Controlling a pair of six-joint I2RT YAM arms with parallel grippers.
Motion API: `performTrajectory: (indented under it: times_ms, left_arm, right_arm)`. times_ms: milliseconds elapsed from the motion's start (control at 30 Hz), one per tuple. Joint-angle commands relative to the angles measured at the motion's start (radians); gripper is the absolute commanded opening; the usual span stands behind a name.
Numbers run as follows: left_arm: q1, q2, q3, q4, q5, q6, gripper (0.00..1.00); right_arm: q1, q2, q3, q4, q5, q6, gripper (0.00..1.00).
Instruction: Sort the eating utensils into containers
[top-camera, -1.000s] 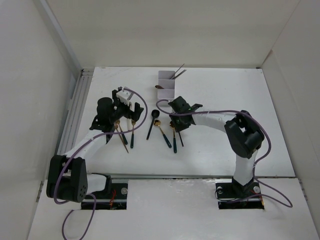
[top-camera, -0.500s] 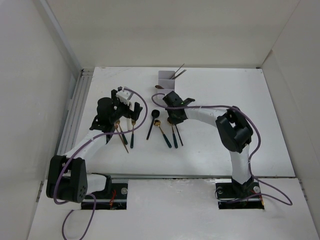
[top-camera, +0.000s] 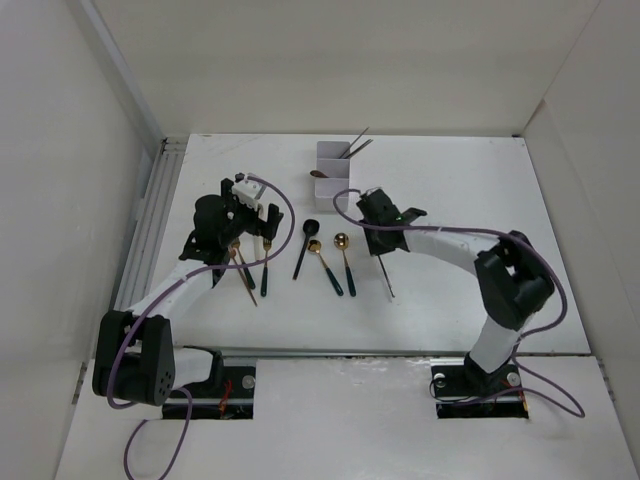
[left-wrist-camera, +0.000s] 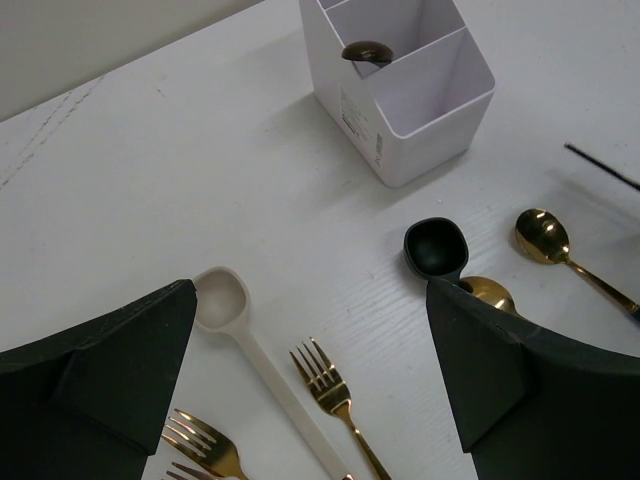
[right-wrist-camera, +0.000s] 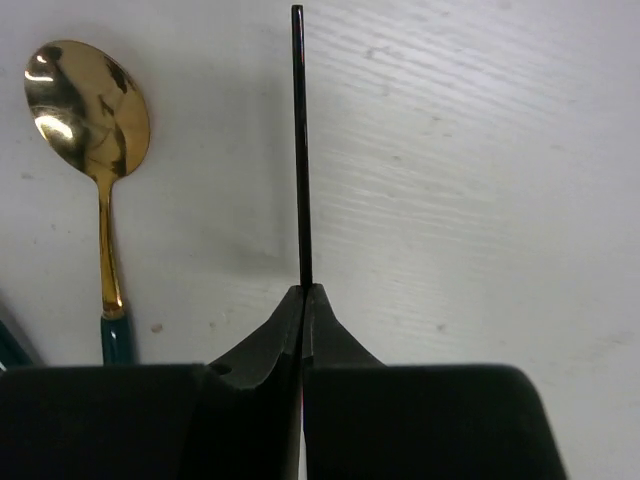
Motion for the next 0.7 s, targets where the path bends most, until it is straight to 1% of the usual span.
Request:
performTrajectory:
  times_ms: [0,100,200,233,333,367,433,467,533,567,667]
  left_arm:
    - [-0.003,-0.015,-0.006,0.053,0.001,0.011,0.99]
    - [-0.003,-0.006,-0.006,0.053,0.001,0.011,0.99]
    - [0.006,0.003,0.003,0.053,-0.008,0.011,0.99]
    - [0.006,0.003,0.003,0.053,-0.008,0.011,0.99]
    - [0.006,0.016,0.012,0.053,-0.028,0.011,0.99]
    - [0.006,0.016,0.012,0.053,-0.028,0.011,0.99]
    - [0.006,0.025,0.012,0.053,-0.038,0.011,0.99]
    - [0.006,0.025,0.021,0.053,-0.038,0.011,0.99]
    - [0.015,0.034,0.022,0.053,-0.038,0.002,0.99]
    - [0.015,0.043,0.022,0.053,-0.038,0.002,0.99]
    - [0.026,0.054,0.031,0.053,-0.038,0.002,0.99]
  right_arm:
    - [-0.007,-0.179,-0.006,0.104,0.08,-0.053,0.0]
    - [0.003,-0.293,-0.018,0.166,0.103,-0.085,0.0]
    - [0.004,-0.35,0.012,0.249,0.121,-0.128,0.0]
    - [0.004,-0.373,0.023,0.311,0.121,-0.147,0.0]
    - [0.004,-0.373,0.054,0.472,0.146,-0.2,0.0]
    - [0.004,-0.364,0.066,0.617,0.146,-0.214,0.0]
    - [-0.016,-0.326,0.098,0.768,0.135,-0.236,0.0]
    - [-0.016,-0.271,0.112,0.921,0.126,-0.248,0.0]
    - [-0.041,-0.203,0.173,1.057,0.083,-0.248,0.0]
    - [-0.055,-0.123,0.201,1.17,0.069,-0.262,0.0]
    - [-0.064,0.01,0.318,1.331,0.035,-0.285,0.0]
